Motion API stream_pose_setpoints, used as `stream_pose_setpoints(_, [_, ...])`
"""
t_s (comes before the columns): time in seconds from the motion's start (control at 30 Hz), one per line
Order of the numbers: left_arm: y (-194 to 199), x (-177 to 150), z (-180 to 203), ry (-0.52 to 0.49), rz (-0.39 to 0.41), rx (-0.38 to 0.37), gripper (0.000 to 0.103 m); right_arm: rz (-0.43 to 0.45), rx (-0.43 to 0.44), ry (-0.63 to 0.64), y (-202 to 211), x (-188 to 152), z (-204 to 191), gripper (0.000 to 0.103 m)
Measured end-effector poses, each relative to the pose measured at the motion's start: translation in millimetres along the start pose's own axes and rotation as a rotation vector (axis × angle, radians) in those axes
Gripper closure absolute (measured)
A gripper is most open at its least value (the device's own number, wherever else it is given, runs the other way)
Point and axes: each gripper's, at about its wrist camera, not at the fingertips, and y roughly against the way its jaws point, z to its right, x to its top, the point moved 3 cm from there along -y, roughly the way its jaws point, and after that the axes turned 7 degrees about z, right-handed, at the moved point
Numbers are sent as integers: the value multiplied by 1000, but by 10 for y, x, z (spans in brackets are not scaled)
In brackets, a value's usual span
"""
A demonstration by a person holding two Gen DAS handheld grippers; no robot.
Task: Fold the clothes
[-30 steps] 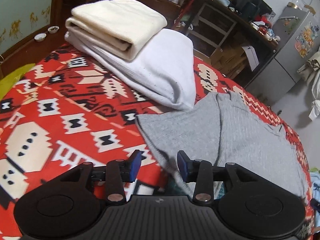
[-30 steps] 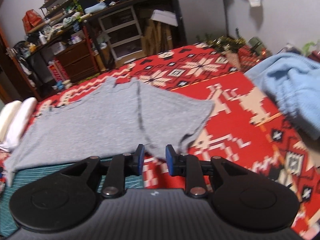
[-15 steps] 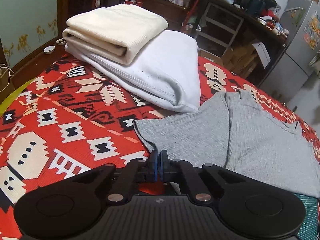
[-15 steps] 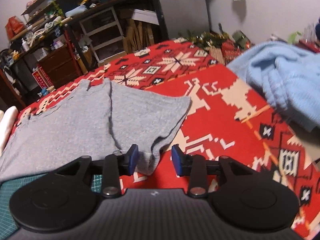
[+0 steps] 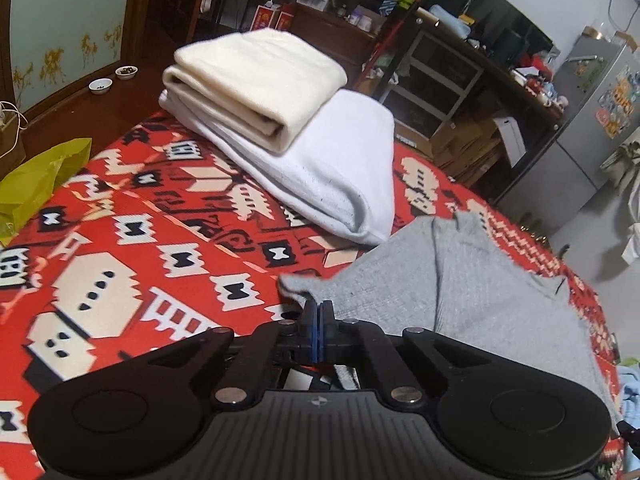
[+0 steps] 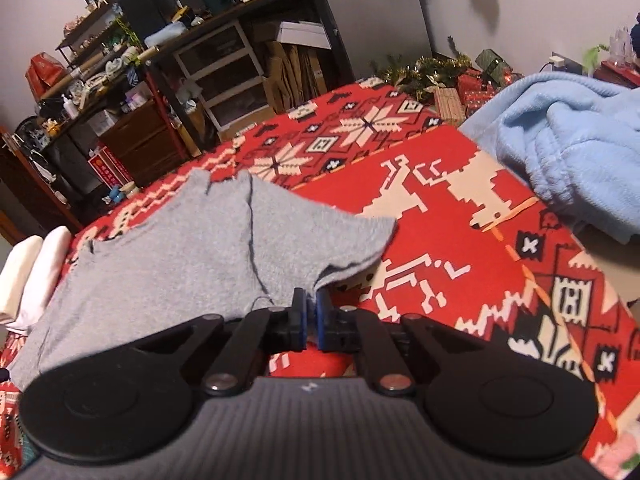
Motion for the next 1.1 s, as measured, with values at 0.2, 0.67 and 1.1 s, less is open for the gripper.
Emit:
stream_pose_setpoints(0.2, [316,69,-83,-22,22,-5,102,-34,21,17,305,-85,-10,99])
stream_pose_setpoints(0.67, [901,-358,-350,-177,-95,15,102,-189,-26,87,1192,-646,229,98])
stream_pose_setpoints(1.1, [940,-309,-504,-159,-94,31,94,-118,-57,106,1251,-470,357,89])
